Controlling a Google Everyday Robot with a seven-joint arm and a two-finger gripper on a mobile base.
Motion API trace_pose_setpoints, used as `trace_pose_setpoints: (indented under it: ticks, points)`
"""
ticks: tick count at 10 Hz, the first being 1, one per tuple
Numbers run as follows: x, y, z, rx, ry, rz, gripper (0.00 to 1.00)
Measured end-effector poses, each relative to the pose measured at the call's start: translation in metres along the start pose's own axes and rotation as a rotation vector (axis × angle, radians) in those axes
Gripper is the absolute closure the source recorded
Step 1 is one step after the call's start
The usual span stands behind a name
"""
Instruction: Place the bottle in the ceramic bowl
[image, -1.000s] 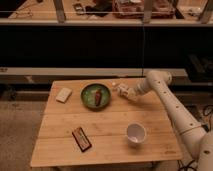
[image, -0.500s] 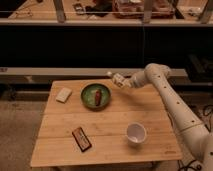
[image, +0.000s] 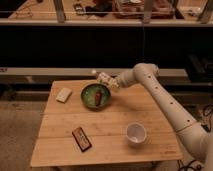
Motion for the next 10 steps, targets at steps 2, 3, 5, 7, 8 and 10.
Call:
trace_pose_setpoints:
  ticks: [2, 3, 5, 7, 8, 10]
  points:
    - [-0.005, -0.013, 0.014, 0.028, 0.001, -0.004, 1.00]
    - [-0.008, -0.020, 0.023, 0.039, -0.003, -0.019, 1.00]
    - [-0.011, -0.031, 0.035, 0.051, -0.005, -0.057, 0.86]
    - [-0.010, -0.040, 0.043, 0.058, -0.007, -0.098, 0.66]
    - [-0.010, -0.043, 0.047, 0.060, -0.012, -0.118, 0.57]
    - [-0.011, -0.052, 0.056, 0.067, -0.031, -0.160, 0.37]
